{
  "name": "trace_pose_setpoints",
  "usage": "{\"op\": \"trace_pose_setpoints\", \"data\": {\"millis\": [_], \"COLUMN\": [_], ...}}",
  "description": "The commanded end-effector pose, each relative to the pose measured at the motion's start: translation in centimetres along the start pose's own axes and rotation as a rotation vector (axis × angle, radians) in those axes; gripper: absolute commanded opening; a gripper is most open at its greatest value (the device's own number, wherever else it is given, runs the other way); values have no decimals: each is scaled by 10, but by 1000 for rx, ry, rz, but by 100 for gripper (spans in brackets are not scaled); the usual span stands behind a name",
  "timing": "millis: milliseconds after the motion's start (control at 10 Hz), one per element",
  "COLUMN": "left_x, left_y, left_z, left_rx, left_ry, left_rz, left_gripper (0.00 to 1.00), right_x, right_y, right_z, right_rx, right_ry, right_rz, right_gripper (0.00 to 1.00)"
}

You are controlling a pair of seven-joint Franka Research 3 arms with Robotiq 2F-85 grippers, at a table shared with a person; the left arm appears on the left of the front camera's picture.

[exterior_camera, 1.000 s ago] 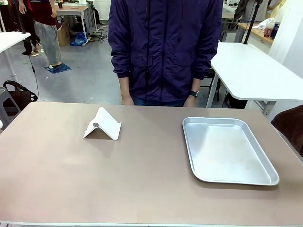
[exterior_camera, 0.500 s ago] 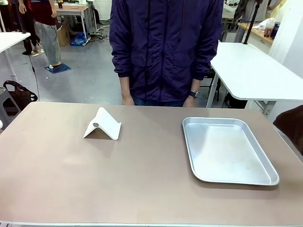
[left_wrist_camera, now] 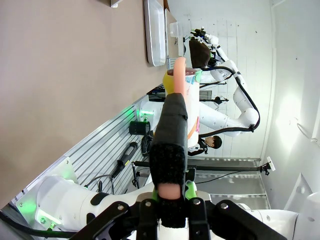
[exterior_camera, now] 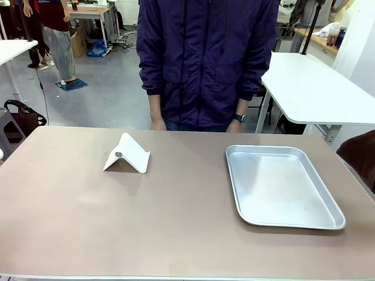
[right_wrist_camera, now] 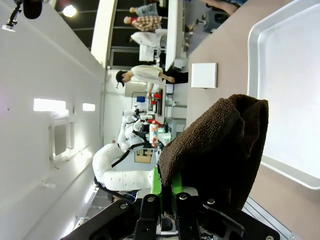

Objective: Clean the surface of the table.
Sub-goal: Return the Lint Roller and towel to their original positions.

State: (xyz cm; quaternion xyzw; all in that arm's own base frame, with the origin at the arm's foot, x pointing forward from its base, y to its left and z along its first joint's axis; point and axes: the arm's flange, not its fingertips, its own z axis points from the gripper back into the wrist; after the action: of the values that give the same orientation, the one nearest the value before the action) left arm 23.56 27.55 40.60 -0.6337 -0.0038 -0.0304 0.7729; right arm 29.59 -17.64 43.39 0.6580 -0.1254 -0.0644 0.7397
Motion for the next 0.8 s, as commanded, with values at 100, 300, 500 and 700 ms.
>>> {"op": "trace_pose_setpoints", "data": {"millis": [100, 300, 500, 700], "left_x": [2, 2, 0, 0], "left_y": [-5, -5, 0, -48], "left_z": [-2, -2, 0, -13], "left_rx": [-13, -13, 0, 25], "left_ry": [-12, -12, 0, -84], "left_rz": [9, 9, 0, 25], "left_gripper": [18, 18, 18, 18], "right_x": [1, 1, -8, -4], "right_y": [3, 3, 6, 20], "right_z": [1, 1, -2, -37], "right_rx": [-1, -1, 32, 43], "right_ry": [-3, -3, -15, 24], "right_rz": [5, 5, 25, 39], "right_gripper": [9, 9, 9, 9]}}
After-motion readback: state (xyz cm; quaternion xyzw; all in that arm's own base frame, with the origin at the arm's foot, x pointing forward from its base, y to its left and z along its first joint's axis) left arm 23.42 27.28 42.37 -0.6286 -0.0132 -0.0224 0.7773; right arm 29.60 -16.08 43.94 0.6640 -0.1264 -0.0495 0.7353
